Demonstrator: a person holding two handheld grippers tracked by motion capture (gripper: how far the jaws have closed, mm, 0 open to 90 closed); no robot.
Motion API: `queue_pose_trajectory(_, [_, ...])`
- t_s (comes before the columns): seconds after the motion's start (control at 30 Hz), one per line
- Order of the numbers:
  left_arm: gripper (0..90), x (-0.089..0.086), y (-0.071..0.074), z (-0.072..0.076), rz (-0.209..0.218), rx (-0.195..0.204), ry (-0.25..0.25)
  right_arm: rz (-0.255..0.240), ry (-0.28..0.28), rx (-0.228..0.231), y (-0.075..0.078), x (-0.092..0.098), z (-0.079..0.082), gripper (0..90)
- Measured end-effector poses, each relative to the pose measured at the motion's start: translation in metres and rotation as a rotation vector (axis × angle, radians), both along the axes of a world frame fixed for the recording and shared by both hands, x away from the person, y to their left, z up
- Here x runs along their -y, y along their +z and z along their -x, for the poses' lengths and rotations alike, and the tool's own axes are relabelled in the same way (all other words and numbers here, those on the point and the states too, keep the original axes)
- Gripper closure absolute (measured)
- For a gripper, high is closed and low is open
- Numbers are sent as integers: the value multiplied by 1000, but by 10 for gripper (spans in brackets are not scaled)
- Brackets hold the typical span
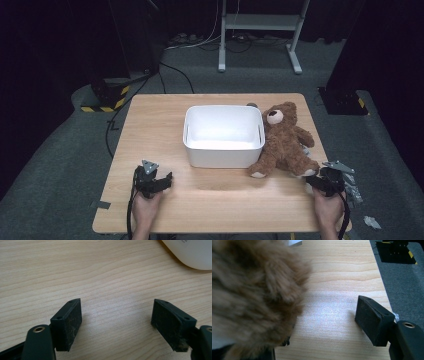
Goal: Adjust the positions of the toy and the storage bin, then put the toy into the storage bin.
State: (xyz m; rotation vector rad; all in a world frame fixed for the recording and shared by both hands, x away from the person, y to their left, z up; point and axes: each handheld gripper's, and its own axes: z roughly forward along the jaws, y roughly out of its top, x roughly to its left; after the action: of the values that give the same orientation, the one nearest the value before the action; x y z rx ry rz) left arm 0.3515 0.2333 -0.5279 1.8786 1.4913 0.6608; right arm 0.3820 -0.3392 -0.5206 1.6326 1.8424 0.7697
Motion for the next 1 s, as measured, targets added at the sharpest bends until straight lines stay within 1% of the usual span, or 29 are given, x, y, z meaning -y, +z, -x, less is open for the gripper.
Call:
queue_pose_trajectory(0.2, [245,0,0,0,0,0,1,-2,0,0,0,0,0,333])
queue_pose_trajectory(0.23, [246,0,0,0,-2,-2,1,0,-1,7,-1,0,0,333])
queue_pose_trajectory(0.3, [246,0,0,0,-2,-2,2,-2,1,-1,0,0,0,333])
queue_pose_trajectory(0.7, [248,0,0,0,-2,-3,4,0,0,6,-1,0,0,329])
queue_pose_trajectory(0.77, [247,0,0,0,-3,-2,4,-6,0,2,0,0,0,313])
queue_pose_trajectory(0.87, [248,0,0,0,-3,-3,6,-8,22,-14,0,-1,-1,250])
queue_pose_trajectory(0.9, [247,0,0,0,-4,-3,5,-1,24,-4,-1,-1,-1,234])
queue_pose_trajectory(0.93, [247,0,0,0,-3,-3,5,-6,26,-18,0,-1,0,224])
queue_pose_trajectory(1.0, [247,0,0,0,-3,-3,7,-6,37,-20,-1,-1,0,218])
